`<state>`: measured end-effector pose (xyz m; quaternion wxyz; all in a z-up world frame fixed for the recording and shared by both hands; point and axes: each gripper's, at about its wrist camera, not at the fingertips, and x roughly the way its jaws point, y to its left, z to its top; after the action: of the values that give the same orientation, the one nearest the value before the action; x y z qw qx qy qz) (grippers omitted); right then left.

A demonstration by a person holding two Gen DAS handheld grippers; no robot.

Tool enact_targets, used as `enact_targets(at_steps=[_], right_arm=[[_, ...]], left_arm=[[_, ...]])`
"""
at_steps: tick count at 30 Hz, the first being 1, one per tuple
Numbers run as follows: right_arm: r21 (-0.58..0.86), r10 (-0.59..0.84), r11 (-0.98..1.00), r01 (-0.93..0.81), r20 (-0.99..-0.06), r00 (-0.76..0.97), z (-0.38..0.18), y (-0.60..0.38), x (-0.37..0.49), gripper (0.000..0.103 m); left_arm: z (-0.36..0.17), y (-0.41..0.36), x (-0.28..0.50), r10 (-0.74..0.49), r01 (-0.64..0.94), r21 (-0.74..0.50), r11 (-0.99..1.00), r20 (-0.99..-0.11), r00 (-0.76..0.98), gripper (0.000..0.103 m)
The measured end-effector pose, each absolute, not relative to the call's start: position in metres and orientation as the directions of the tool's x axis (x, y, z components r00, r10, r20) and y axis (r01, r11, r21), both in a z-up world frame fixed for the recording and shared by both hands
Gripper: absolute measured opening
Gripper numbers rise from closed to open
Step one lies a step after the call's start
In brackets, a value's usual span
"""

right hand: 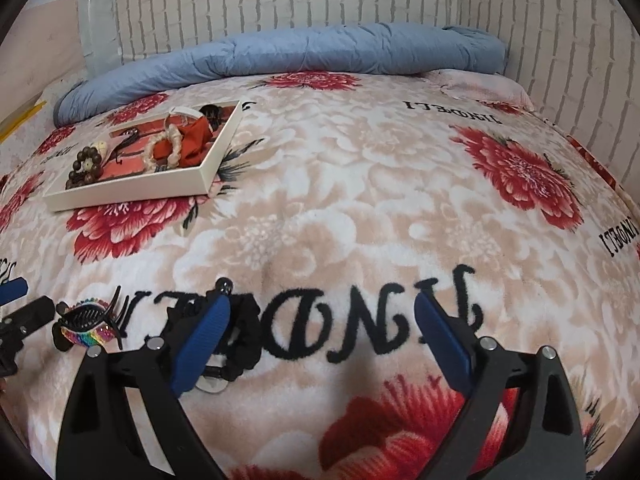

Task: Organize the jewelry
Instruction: 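Move both open tools away from the tray toward the rainbow clip and black hair tie, then close left tool on the rainbow claw clip while right tool grasps the black hair tie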

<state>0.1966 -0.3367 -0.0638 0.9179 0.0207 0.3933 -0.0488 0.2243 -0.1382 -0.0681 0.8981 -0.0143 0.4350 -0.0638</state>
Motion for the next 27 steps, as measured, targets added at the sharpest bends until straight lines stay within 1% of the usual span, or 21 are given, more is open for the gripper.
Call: enact_targets(at_steps=[1, 5, 9, 12, 13, 15, 16, 18, 20, 23, 27], right_arm=[[-0.003, -0.069, 0.995, 0.098, -0.732, 0.678, -0.065, -0.335, 0.198, 0.082], [-0.005, -0.048, 0.998, 0.069, -0.757, 0.652, -0.072, -0.330, 0.201, 0.075], [-0.013, -0.041, 0.999, 0.050, -0.780, 0.624, -0.079, -0.325, 0.205, 0.072], [-0.018, -0.036, 0.999, 0.036, -0.795, 0.605, -0.084, -0.322, 0.207, 0.062], [-0.017, -0.033, 0.999, 0.032, -0.798, 0.602, -0.085, -0.322, 0.208, 0.056], [-0.016, -0.028, 1.000, 0.025, -0.799, 0.600, -0.086, -0.321, 0.208, 0.050], [-0.014, -0.024, 1.000, 0.022, -0.800, 0.600, -0.086, -0.321, 0.208, 0.045], [-0.006, -0.017, 1.000, 0.021, -0.800, 0.600, -0.086, -0.321, 0.208, 0.039], [0.011, -0.003, 1.000, 0.021, -0.797, 0.604, -0.085, -0.323, 0.207, 0.029], [0.022, 0.005, 1.000, 0.021, -0.794, 0.607, -0.085, -0.324, 0.207, 0.022], [0.017, 0.005, 1.000, 0.015, -0.793, 0.609, -0.085, -0.323, 0.207, 0.018]], left_arm=[[-0.069, -0.141, 0.225, -0.127, 0.104, -0.079, 0.991, -0.783, 0.609, 0.098], [-0.071, -0.150, 0.226, -0.132, 0.113, -0.080, 0.990, -0.788, 0.602, 0.098], [-0.070, -0.157, 0.228, -0.123, 0.116, -0.066, 0.991, -0.787, 0.605, 0.098], [-0.073, -0.162, 0.233, -0.116, 0.107, -0.065, 0.992, -0.795, 0.595, 0.098], [-0.074, -0.164, 0.235, -0.119, 0.105, -0.071, 0.992, -0.802, 0.586, 0.098], [-0.077, -0.166, 0.238, -0.123, 0.100, -0.079, 0.992, -0.810, 0.573, 0.098], [-0.077, -0.167, 0.239, -0.117, 0.095, -0.076, 0.993, -0.812, 0.572, 0.098], [-0.079, -0.171, 0.241, -0.105, 0.089, -0.066, 0.994, -0.814, 0.571, 0.098], [-0.080, -0.173, 0.243, -0.101, 0.088, -0.062, 0.994, -0.818, 0.567, 0.098], [-0.085, -0.178, 0.246, -0.097, 0.090, -0.057, 0.994, -0.827, 0.554, 0.098], [-0.091, -0.181, 0.249, -0.105, 0.104, -0.058, 0.993, -0.838, 0.535, 0.098]])
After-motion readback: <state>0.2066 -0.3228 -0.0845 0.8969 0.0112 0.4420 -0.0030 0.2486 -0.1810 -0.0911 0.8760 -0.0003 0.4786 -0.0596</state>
